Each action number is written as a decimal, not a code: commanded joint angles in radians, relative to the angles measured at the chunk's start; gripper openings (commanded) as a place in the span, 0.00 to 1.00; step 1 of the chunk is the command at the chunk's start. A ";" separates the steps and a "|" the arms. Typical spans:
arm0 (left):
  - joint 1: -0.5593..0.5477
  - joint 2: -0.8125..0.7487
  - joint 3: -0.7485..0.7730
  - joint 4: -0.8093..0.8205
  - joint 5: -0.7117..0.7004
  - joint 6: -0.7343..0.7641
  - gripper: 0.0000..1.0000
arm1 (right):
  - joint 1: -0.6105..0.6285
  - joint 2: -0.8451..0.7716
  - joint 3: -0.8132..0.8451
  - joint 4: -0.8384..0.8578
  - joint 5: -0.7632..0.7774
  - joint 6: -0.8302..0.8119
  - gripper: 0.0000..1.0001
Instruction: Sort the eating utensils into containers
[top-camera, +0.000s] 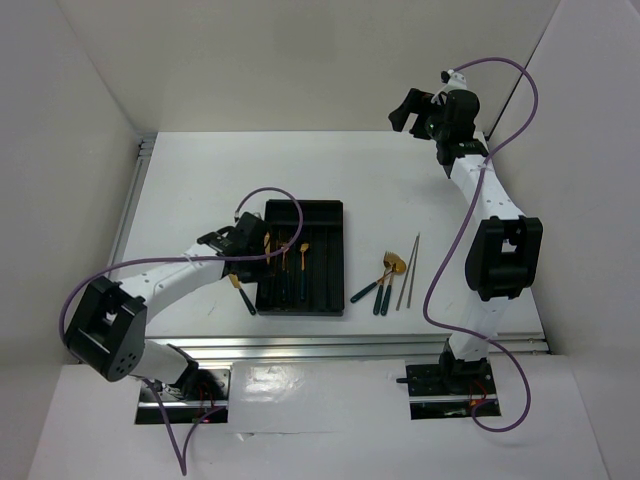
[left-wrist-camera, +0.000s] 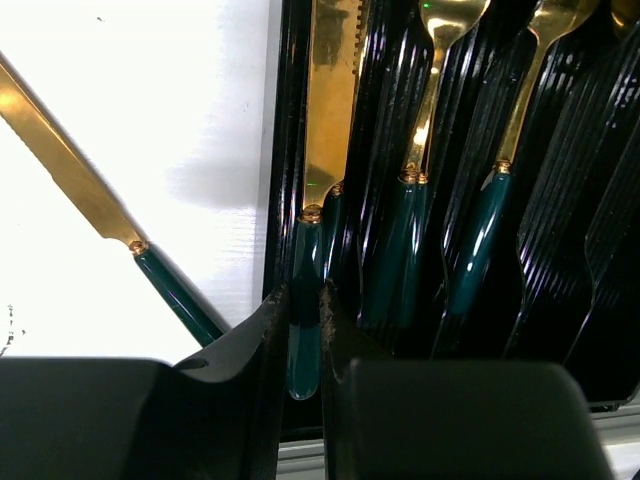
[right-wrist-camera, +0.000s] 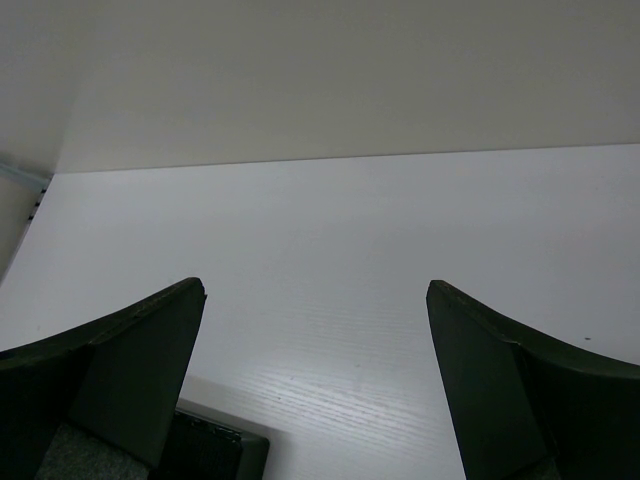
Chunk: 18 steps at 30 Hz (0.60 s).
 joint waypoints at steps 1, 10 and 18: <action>-0.001 0.009 0.036 -0.001 -0.020 -0.029 0.08 | -0.006 -0.027 0.033 0.027 0.005 -0.012 1.00; -0.001 -0.031 0.027 0.029 -0.002 -0.010 0.28 | -0.006 -0.027 0.033 0.027 0.005 -0.012 1.00; -0.001 -0.058 0.036 0.001 -0.025 -0.020 0.33 | -0.006 -0.027 0.033 0.027 0.005 -0.012 1.00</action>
